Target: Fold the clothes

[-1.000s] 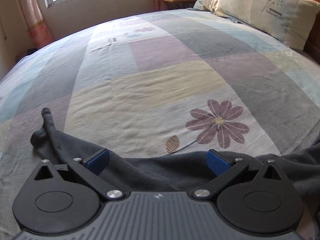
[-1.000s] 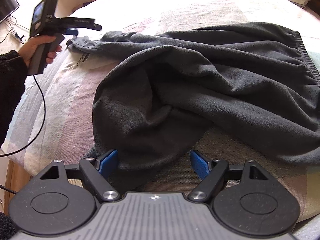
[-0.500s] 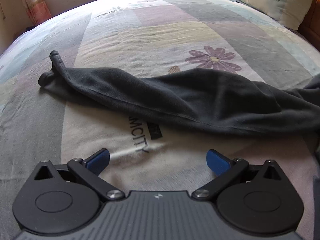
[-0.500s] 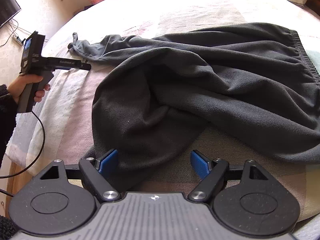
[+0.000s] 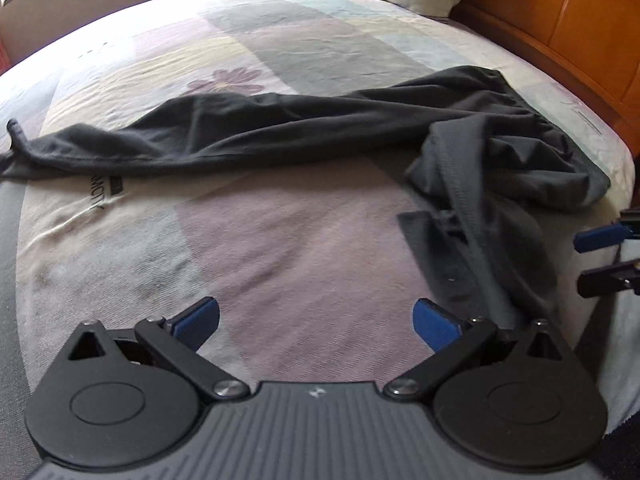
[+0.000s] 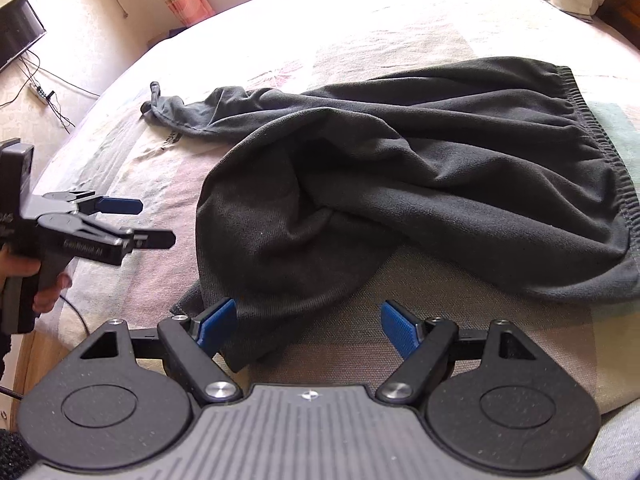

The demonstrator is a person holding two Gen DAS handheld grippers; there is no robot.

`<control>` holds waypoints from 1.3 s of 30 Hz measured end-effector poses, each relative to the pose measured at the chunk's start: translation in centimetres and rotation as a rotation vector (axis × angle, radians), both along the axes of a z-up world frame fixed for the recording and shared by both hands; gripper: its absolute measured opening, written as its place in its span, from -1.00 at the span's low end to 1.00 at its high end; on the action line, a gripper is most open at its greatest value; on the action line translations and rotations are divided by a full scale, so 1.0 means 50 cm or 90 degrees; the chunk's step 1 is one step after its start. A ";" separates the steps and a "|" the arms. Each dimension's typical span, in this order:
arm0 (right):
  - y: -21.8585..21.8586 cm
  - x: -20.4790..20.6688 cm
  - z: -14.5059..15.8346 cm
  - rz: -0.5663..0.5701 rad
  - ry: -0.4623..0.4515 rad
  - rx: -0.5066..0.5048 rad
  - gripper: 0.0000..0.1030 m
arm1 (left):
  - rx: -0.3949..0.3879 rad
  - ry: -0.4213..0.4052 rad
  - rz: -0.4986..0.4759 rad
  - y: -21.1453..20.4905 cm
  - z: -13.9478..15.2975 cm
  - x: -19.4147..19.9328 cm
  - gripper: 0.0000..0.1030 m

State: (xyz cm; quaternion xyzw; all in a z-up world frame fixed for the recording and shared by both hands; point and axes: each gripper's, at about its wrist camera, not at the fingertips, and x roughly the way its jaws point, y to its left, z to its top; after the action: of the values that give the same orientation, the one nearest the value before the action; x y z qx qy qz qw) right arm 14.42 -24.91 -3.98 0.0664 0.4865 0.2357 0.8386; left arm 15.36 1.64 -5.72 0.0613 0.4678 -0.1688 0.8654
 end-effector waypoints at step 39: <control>-0.109 -0.034 -0.020 -0.076 -0.002 0.042 0.63 | 0.083 -0.122 0.048 -0.131 0.015 0.013 0.99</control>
State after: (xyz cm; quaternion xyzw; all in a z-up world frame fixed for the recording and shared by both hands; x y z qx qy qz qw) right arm 12.71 -30.36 -4.96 0.1223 0.4722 0.2010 0.8495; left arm 15.99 -4.93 -4.96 0.1157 0.3945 -0.0989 0.9062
